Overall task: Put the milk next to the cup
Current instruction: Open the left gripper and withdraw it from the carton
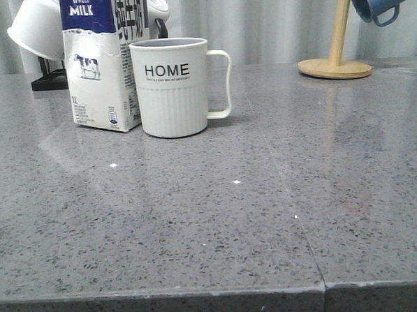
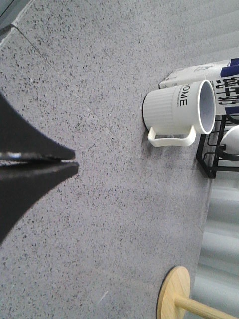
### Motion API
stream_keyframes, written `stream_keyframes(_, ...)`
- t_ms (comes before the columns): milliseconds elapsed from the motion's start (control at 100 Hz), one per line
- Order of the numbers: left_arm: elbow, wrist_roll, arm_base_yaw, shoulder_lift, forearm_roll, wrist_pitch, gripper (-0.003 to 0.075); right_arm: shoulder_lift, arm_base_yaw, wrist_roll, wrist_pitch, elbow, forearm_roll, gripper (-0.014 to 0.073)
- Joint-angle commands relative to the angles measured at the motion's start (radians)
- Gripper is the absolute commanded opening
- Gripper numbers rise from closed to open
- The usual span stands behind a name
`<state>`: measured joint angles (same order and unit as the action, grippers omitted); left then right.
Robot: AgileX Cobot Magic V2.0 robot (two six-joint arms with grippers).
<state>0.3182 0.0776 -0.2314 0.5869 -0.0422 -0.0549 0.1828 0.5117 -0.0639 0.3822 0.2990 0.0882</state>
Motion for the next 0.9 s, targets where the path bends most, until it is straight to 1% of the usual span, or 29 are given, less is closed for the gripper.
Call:
stream_keyframes(0,-0.002,0.001,0.032,-0.058,-0.019,-0.054,-0.0020,0.008,-0.004,0.001,-0.078,0.026,0.005,-0.0066)
stream_keyframes(160,-0.084,0.001,0.058,-0.148,0.004,-0.054,-0.0020,0.008,-0.004,0.001,-0.078,0.026,0.005,-0.0066)
stream_keyframes(330,-0.182,0.001,0.058,-0.248,0.029,-0.054,-0.0020,0.008,-0.004,0.001,-0.078,0.026,0.005,-0.0066)
stream_keyframes(410,-0.242,0.001,0.058,-0.302,0.042,-0.113,-0.0020,0.008,-0.004,0.001,-0.078,0.026,0.005,-0.0066)
stream_keyframes(470,-0.279,0.001,0.062,-0.342,0.042,-0.132,-0.0020,0.008,-0.004,0.001,-0.078,0.026,0.005,-0.0066)
stream_keyframes(580,-0.335,0.001,0.100,-0.450,0.051,-0.083,-0.0020,0.008,-0.004,0.001,-0.078,0.026,0.005,-0.0066)
stream_keyframes(660,-0.374,0.001,0.133,-0.536,0.062,-0.074,-0.0020,0.008,-0.004,0.001,-0.078,0.026,0.005,-0.0066)
stream_keyframes(690,-0.370,0.001,0.140,-0.578,0.062,-0.003,-0.0020,0.008,-0.004,0.001,-0.078,0.026,0.005,-0.0066)
stream_keyframes(740,-0.372,0.001,0.150,-0.629,0.060,0.039,-0.0020,0.008,-0.004,0.001,-0.078,0.026,0.005,-0.0066)
stream_keyframes(890,-0.372,0.001,0.157,-0.609,0.062,0.084,-0.0020,0.010,-0.004,0.001,-0.077,0.026,0.005,-0.0066)
